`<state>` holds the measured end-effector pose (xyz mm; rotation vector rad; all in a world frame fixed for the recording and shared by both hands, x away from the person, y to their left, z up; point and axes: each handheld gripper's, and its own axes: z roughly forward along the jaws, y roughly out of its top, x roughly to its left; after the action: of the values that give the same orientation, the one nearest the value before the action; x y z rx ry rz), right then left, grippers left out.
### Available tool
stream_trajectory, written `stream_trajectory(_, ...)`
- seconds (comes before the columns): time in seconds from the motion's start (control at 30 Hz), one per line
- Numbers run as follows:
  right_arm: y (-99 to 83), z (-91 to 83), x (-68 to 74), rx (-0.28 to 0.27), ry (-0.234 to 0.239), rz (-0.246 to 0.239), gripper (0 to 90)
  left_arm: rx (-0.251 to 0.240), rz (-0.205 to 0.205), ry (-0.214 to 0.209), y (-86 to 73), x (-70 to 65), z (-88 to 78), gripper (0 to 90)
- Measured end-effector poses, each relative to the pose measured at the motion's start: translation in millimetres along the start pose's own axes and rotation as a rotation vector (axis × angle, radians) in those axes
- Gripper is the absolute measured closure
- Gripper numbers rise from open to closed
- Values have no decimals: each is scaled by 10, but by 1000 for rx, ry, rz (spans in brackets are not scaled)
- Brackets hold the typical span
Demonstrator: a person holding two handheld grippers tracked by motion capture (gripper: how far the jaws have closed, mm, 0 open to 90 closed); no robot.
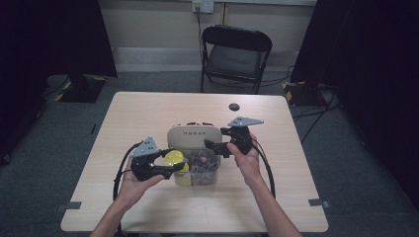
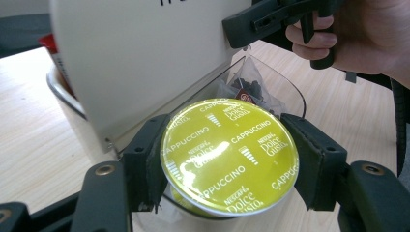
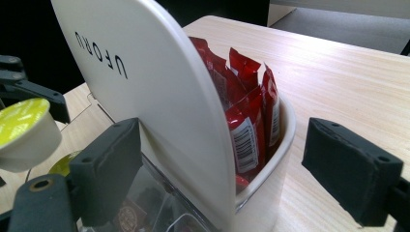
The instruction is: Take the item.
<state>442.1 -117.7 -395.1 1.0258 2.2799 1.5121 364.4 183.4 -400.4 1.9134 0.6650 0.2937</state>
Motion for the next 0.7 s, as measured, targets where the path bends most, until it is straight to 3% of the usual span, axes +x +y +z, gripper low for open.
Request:
stream_trajectory(0.33, 3, -8, 0, -1, -5, -1, 133, -16, -5, 26, 26, 96, -193, 377)
stream_trajectory(0.7, 4, -21, -6, -4, -7, -1, 133, -21, -32, 75, -36, 316, -393, 377)
